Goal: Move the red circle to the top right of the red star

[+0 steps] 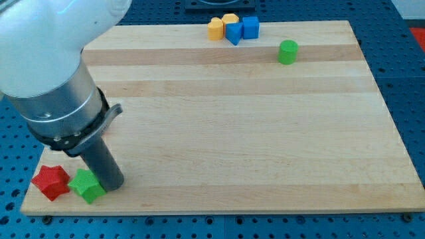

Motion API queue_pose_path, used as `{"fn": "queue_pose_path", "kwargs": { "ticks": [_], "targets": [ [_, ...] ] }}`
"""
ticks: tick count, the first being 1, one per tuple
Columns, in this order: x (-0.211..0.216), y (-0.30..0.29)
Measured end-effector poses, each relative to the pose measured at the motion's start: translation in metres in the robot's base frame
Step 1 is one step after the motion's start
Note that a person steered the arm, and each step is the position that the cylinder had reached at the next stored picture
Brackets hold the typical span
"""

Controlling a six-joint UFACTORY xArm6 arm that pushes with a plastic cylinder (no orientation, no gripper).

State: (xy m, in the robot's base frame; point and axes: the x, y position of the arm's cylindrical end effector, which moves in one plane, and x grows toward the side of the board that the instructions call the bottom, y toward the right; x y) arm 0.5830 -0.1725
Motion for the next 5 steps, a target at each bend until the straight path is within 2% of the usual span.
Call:
{"fn": "queue_pose_path", "kwargs": {
  "ticks": [2,3,4,5],
  "targets": [
    [0.000,-0.008],
    [0.000,0.012],
    [-0.018,0.062],
    [-0.061,0.068]
  ]
}}
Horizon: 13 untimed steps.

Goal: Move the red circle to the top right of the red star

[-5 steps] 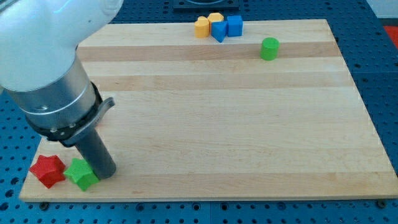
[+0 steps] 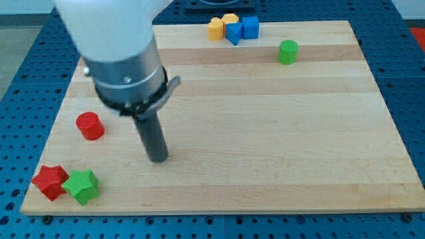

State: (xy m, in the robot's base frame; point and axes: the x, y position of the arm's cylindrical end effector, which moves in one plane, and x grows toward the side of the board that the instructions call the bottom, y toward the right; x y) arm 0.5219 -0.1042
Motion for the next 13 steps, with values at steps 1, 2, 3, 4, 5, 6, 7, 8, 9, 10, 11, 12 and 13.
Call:
{"fn": "queue_pose_path", "kwargs": {
  "ticks": [1,2,3,4,5,6,7,8,9,10,11,12,13],
  "targets": [
    [-0.040,-0.018],
    [-0.056,-0.053],
    [-0.057,-0.097],
    [-0.057,-0.121],
    [-0.057,-0.139],
    [-0.055,-0.141],
    [-0.066,-0.144],
    [-0.075,-0.161],
    [-0.064,-0.177],
    [-0.039,-0.176],
    [-0.018,-0.176],
    [-0.008,-0.176],
    [0.003,-0.175]
  ]
}}
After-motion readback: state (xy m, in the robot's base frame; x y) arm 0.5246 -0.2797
